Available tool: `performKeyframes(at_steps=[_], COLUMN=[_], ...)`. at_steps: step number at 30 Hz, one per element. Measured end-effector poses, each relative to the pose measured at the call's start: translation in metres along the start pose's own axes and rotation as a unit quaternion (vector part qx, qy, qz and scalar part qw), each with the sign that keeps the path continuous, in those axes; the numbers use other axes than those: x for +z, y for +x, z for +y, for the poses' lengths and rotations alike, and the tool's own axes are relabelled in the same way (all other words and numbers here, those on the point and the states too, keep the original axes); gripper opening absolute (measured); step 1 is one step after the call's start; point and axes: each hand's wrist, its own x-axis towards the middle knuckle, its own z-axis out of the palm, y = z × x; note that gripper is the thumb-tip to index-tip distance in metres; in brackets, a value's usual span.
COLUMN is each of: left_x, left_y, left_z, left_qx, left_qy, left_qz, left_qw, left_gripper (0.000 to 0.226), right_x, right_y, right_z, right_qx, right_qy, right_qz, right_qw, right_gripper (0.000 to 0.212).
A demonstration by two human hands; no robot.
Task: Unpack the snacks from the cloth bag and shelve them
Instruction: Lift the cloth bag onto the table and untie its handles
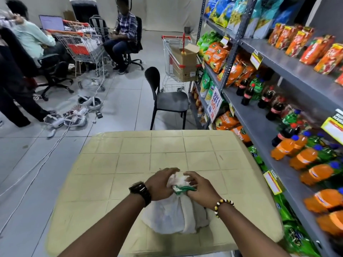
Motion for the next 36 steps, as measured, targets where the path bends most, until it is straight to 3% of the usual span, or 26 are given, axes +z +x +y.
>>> performKeyframes(at_steps=[5,10,13,18,20,23,24,27,30,31,33,34,36], left_x=[0.003,0.004,0.015,0.033,0.033,0.022,0.015,0.002,-0.001,-0.002,0.001,0.003,0.016], left_y=[0.012,0.014,0.01,0.017,0.017,0.016,0.015,0.009,-0.004,-0.007,-0.004,-0.003,-0.001], left_z=[0.002,0.002,0.009,0.021,0.018,0.016,0.013,-0.012,-0.04,-0.041,-0.03,-0.019,0.006], left_qx=[0.044,0.083,0.124,0.108,0.088,-0.02,-0.092,-0.318,-0.48,-0.487,-0.431,-0.381,-0.272], left_qy=[0.023,0.044,0.152,0.262,0.197,-0.069,-0.162,-0.354,-0.488,-0.479,-0.375,-0.309,-0.142], left_qz=[-0.04,0.006,0.009,0.004,0.026,0.104,0.133,0.176,0.269,0.298,0.34,0.334,0.242], left_qw=[0.998,0.996,0.981,0.959,0.976,0.992,0.973,0.862,0.678,0.667,0.747,0.805,0.92], left_gripper=[0.037,0.042,0.052,0.038,0.032,0.016,0.018,0.017,0.014,0.017,0.019,0.016,0.01], right_x=[-0.007,-0.01,-0.013,-0.024,-0.029,-0.039,-0.041,-0.044,-0.044,-0.044,-0.044,-0.044,-0.043], right_y=[-0.005,0.003,0.013,0.028,0.033,0.04,0.041,0.045,0.046,0.046,0.046,0.046,0.047], right_z=[0.009,0.022,0.028,0.03,0.03,0.036,0.038,0.042,0.043,0.043,0.043,0.042,0.04], right_qx=[0.046,0.062,0.056,0.048,0.036,0.023,0.016,-0.012,-0.036,-0.051,-0.083,-0.096,-0.123], right_qy=[0.143,0.134,0.14,0.111,0.085,0.054,0.04,-0.012,-0.051,-0.065,-0.095,-0.109,-0.152], right_qz=[0.025,0.035,0.047,0.056,0.057,0.075,0.078,0.058,0.017,0.002,-0.029,-0.041,-0.052], right_qw=[0.988,0.988,0.987,0.991,0.994,0.995,0.996,0.998,0.998,0.997,0.992,0.988,0.979], right_gripper=[0.04,0.034,0.027,0.026,0.029,0.031,0.029,0.025,0.028,0.03,0.034,0.036,0.035])
